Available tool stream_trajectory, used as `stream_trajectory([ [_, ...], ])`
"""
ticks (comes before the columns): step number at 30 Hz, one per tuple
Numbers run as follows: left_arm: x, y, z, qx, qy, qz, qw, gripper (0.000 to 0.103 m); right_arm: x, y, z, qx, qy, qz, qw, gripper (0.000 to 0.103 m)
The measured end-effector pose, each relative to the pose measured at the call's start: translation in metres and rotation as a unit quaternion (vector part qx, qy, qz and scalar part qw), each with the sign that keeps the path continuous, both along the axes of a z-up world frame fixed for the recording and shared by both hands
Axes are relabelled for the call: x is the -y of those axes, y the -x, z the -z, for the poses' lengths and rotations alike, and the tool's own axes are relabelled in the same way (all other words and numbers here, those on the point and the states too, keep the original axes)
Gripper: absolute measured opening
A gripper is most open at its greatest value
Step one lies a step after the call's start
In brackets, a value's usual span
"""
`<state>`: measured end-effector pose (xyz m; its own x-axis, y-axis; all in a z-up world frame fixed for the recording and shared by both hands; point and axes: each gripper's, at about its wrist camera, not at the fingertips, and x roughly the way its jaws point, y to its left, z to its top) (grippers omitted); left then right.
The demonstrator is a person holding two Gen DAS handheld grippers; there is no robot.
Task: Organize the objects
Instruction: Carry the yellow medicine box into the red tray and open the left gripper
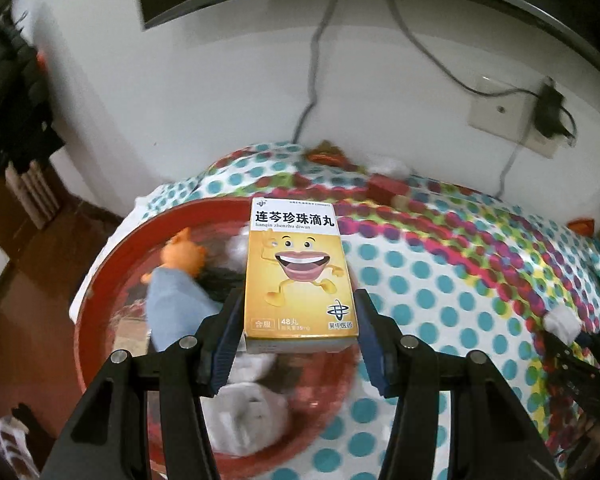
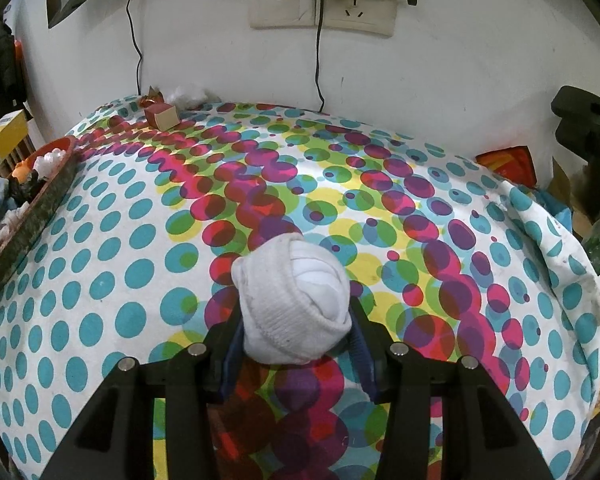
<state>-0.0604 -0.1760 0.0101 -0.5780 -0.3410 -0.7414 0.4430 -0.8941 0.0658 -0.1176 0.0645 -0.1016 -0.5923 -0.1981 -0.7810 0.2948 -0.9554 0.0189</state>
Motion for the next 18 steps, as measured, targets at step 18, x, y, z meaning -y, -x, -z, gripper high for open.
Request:
stream_trajectory([
  [18,0.102,-0.033,0.018,-0.001,-0.001,-0.078,0.9969,0.050,0.023,0.000,0.001,0.000,-0.005,-0.002,1.000,0.048],
])
